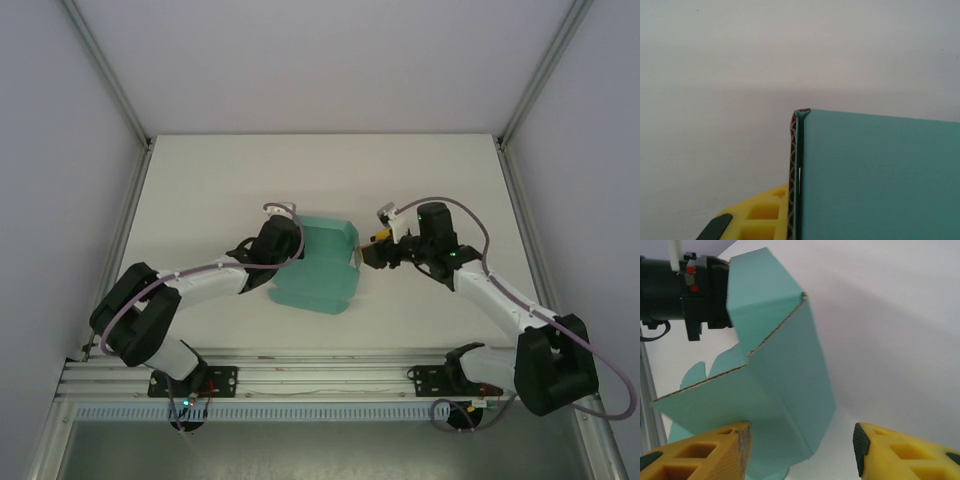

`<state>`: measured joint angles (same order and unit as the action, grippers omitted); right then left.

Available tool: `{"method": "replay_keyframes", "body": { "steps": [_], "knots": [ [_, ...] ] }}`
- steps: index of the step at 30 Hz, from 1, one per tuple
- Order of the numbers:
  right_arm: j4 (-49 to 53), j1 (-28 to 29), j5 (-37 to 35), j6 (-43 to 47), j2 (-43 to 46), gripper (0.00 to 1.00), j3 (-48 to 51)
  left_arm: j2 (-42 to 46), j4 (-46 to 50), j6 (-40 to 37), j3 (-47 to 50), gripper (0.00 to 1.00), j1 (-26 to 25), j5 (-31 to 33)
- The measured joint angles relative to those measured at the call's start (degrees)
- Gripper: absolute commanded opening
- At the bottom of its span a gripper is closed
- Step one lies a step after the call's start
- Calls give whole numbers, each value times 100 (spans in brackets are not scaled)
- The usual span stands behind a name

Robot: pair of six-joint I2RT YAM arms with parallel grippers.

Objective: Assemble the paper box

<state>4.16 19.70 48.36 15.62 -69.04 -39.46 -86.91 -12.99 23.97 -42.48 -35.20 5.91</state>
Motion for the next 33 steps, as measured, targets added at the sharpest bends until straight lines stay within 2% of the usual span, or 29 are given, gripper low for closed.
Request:
{"method": "replay_keyframes", "body": {
  "steps": [7, 12, 14, 17, 21, 24, 29, 33],
  "knots": [
    [-225, 402, -168, -96, -654, 55, -120, -114, 0, -4, -72, 0, 0, -15],
    [-673, 686, -905, -448, -986, 48, -201, -264, 2, -4, -120, 0, 0, -13],
    [-793, 876, -1379, -575, -1108, 45, -243, -358, 26, -4, -179, 0, 0, 24],
    [-916, 1180, -2304, -817, -1355, 34, -365, -501, 114, -2, -280, 0, 7, 142],
    [-1058, 1596, -3829, -1217, -1803, 13, -592, -658, 234, -2, -389, 0, -4, 306],
    [-1248, 1840, -4927, -1703, -2192, 2, -713, -743, 249, 4, -400, 0, -42, 330],
    [-1279, 2181, -6398, -2472, -2863, 0, -1036, -909, 269, 61, -498, 0, -146, 339],
    [-573, 2356, -7385, -3340, -3344, 0, -1764, -935, 256, 219, -590, 0, -155, 376]
  ]
}}
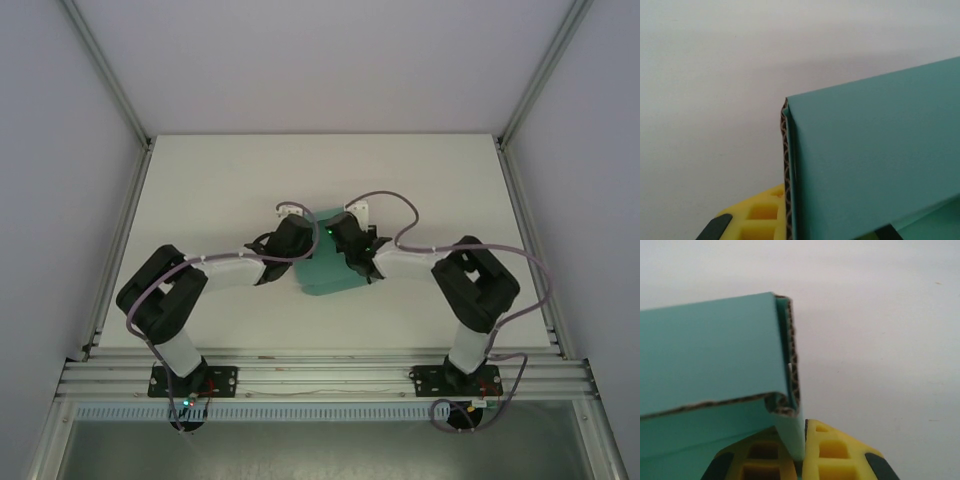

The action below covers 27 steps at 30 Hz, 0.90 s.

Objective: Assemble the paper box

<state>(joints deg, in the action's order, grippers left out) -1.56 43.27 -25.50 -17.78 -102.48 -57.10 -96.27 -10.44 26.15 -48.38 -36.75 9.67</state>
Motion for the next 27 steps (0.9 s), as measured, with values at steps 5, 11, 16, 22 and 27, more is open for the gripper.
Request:
{"method": "replay_keyframes", "body": {
  "steps": [5, 11, 16, 22, 27],
  "knots": [
    [986, 138, -822, -992, -479, 0, -706, -22, -48, 98, -46, 0, -31, -28],
    [81, 127, -675, -688, -501, 15, -173, -199, 94, 98, -168, 0, -37, -24],
    [-1440, -240, 321, 9, -190, 24, 688, -214, 168, 101, -168, 0, -39, -22],
    [-1923, -514, 1196, 645, -144, 26, 916, -214, 219, 90, -168, 0, -26, -15],
    [-2044, -660, 1578, 903, -70, 16, 990, -214, 247, 85, -168, 0, -26, -22]
  ]
}}
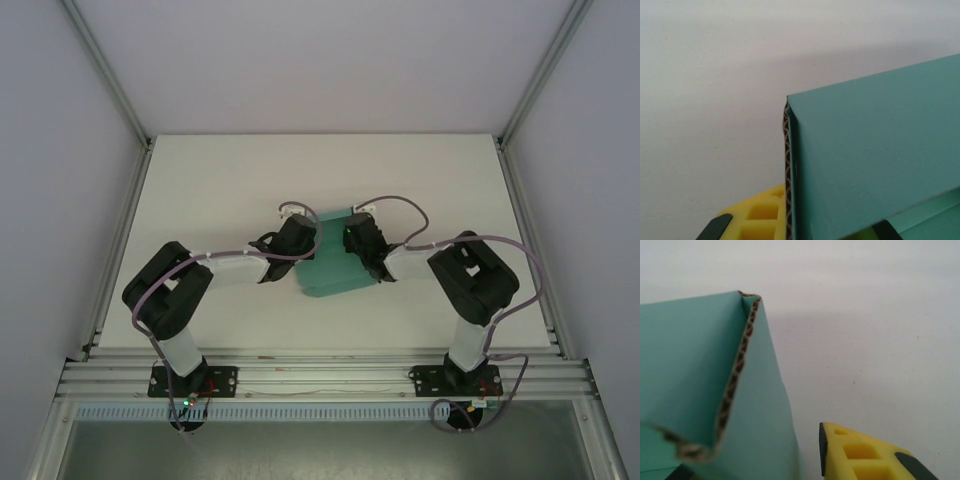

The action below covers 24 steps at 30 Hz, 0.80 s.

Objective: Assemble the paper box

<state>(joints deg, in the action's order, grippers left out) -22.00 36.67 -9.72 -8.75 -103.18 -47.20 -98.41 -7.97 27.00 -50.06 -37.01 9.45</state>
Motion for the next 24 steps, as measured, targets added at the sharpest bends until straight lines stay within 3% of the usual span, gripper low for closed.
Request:
{"method": "replay_keyframes", "body": {
  "steps": [3, 6, 17, 24],
  "knots": [
    [-13, -24, 125, 105, 17, 5, 0, 0, -7, -4, -15, 0, -2, 2],
    [85, -22, 61, 203, 17, 1, -26, 0, 50, -4, -66, 0, -2, 2],
    [1368, 173, -1246, -745, -120, 0, -756, -321, 544, 603, -651, 0, -129, 439],
    [2153, 238, -1517, -1469, -249, 0, -1071, -514, 706, 1058, -782, 0, -144, 422]
  ]
}}
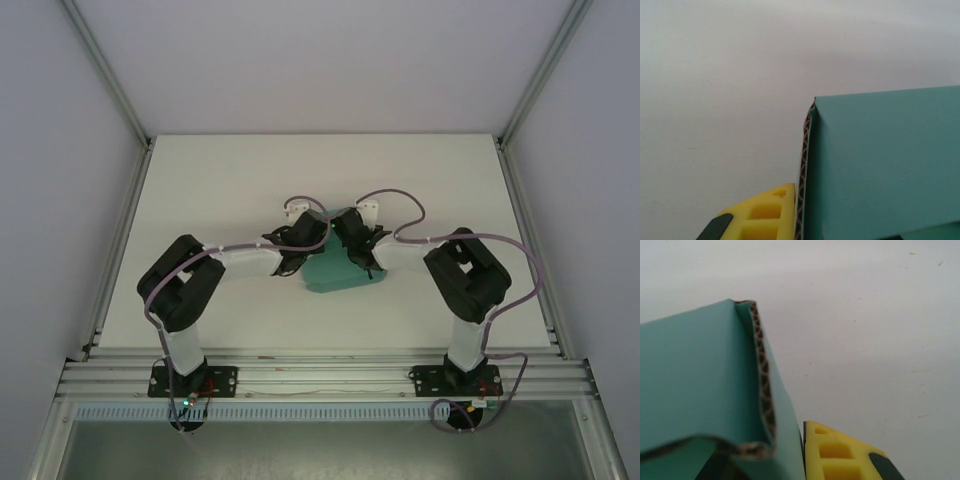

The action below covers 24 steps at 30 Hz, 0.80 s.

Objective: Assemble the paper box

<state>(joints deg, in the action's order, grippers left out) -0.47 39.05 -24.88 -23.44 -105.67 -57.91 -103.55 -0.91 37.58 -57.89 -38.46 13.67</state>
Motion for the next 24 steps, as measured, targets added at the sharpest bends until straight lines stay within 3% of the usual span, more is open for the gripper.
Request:
{"method": "replay_keyframes", "body": {
  "steps": [6, 10, 14, 17, 20, 24],
  "knots": [
    [-686, 2, 122, 188, -26, 8, 317, -63, -7, -72, -79, 0, 50, -92],
    [-1561, -140, 505, 481, -24, 27, 651, -48, -151, -363, -37, 0, 136, -227],
    [-1945, -411, 1069, 859, 28, 62, 813, -28, -306, -568, 26, 0, 267, -356],
    [-2094, -551, 1593, 1150, 365, 77, 1161, 7, -404, -741, 79, 0, 374, -535],
    [-2212, -549, 2111, 1355, 968, 98, 1545, 59, -409, -946, 101, 0, 407, -693],
    [-2293, -533, 2691, 1504, 1934, 100, 1836, 170, -404, -1311, 101, 0, 407, -887]
  ]
}}
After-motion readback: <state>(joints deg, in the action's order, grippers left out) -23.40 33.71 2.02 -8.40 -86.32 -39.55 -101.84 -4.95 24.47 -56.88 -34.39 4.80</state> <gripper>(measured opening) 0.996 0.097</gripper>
